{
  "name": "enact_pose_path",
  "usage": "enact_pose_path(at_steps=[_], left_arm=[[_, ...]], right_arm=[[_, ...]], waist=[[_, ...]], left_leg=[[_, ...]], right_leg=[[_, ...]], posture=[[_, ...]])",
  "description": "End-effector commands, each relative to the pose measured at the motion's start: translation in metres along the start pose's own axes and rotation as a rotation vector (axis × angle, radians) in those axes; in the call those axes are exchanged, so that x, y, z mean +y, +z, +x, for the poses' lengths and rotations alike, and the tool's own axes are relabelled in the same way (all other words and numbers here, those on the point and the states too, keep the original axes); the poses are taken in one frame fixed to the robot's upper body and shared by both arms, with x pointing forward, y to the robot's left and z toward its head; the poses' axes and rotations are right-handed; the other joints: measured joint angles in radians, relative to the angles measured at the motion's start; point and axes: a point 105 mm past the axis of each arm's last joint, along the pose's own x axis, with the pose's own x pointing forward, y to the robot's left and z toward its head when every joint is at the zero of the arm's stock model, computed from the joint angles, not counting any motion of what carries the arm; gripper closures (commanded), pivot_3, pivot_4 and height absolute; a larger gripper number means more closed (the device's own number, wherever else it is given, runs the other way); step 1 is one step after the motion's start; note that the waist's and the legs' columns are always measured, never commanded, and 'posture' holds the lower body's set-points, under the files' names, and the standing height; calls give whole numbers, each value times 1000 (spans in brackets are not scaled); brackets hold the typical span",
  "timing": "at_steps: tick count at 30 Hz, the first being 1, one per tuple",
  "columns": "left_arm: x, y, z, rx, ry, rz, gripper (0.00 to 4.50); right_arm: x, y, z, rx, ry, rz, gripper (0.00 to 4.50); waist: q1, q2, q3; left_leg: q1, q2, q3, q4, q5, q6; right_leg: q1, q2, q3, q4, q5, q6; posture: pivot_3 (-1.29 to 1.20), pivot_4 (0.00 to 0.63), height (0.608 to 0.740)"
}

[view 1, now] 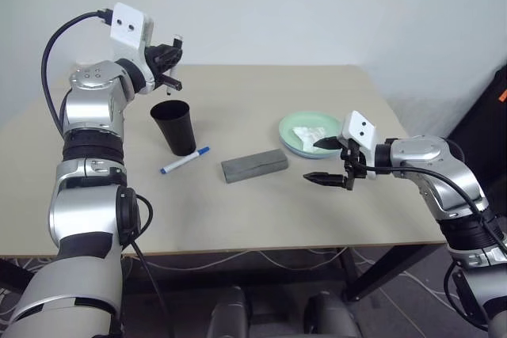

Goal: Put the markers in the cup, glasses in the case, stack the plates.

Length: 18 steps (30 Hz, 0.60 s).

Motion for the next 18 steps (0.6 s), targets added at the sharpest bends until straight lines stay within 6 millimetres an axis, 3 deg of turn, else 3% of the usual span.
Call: enact_pose_path(at_steps=[1,5,12,18], left_arm=[[4,13,1,-71,30,26,4383],[3,-6,1,-36,19,14,4383],[1,-19,-1,-19,-6,-2,2026],[3,-19,-2,-18,-9,15,36]], right_arm=[[-4,15,-4,-32,-16,-51,0],[-4,15,-4,-34,-15,-50,0],[-5,15,-4,-37,-20,-46,0],[-5,15,-5,-37,-24,-44,0]], waist=[[2,-1,0],[1,-1,0],[1,-1,0],[1,-1,0]], left_leg=[[0,0,0,0,0,0],[0,0,0,0,0,0],[-1,0,0,0,0,-1],[-1,0,0,0,0,-1]], right_leg=[[0,0,0,0,0,0],[-1,0,0,0,0,0],[-1,0,0,0,0,0],[-1,0,0,0,0,0]], posture=[[0,0,649],[0,0,649],[0,0,649],[0,0,649]])
